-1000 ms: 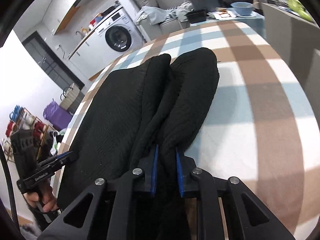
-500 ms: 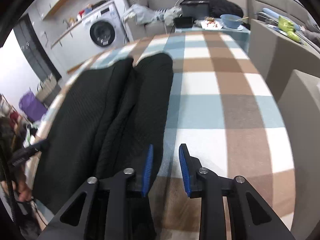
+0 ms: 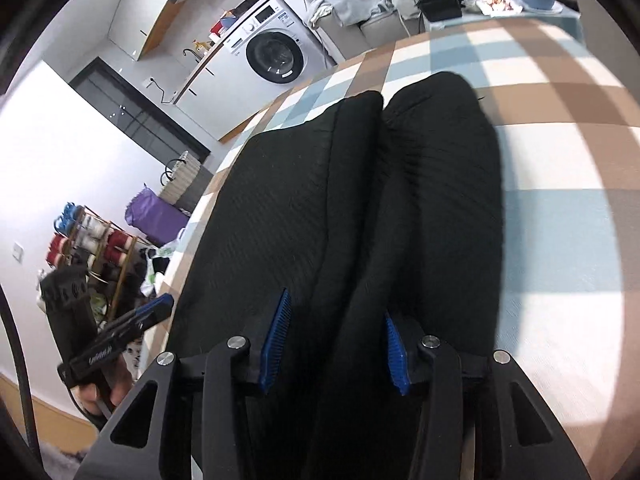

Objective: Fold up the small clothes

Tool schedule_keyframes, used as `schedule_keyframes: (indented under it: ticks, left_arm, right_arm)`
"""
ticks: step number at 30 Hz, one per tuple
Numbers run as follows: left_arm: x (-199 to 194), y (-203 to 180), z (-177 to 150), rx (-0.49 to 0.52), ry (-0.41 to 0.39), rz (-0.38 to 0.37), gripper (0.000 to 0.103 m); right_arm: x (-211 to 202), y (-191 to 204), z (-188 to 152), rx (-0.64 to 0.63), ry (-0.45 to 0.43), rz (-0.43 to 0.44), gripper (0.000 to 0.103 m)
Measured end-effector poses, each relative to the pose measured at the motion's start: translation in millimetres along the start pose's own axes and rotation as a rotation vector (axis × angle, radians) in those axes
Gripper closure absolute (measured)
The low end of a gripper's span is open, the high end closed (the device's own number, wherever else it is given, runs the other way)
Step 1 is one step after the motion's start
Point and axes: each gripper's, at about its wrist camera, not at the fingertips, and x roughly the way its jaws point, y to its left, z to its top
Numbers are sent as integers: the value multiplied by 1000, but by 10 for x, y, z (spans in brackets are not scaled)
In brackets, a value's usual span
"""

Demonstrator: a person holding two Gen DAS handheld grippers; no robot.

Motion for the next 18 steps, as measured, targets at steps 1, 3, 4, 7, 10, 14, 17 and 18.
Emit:
schedule_keyframes:
  ticks: [1,3,4,7,10,14,17,18]
  left_arm:
    - [-8,5,5,-4,-1,-5,56]
    - [-15,20,6,-10,2,-6,55]
    - [-19,20,1,-13,4,-4,55]
    - [-29,40,2,-21,6,-6,54]
    - [-38,56,4,-31,2,-7,53]
    - [2,45,-18,-31,19,-10,53]
    - [31,17,-39,-27,30,-10,53]
    - [33,1,-45,-24,31,-9,53]
  right_arm:
    - [40,19,48,-6,-1,2,61]
    - [86,83,58,-30,3,-25,78]
    - [127,124,71,-51,8,-47,90]
    - [-1,334,60,-140,-72,-65,95]
    - [-343,559,47,-202,-183,-53,95]
    - [-433,448,49,-179,-210,-166,95]
    - [-208,158,73,-102,-105,-186,94]
    - [-165,82,69,-83,-73,-190,93]
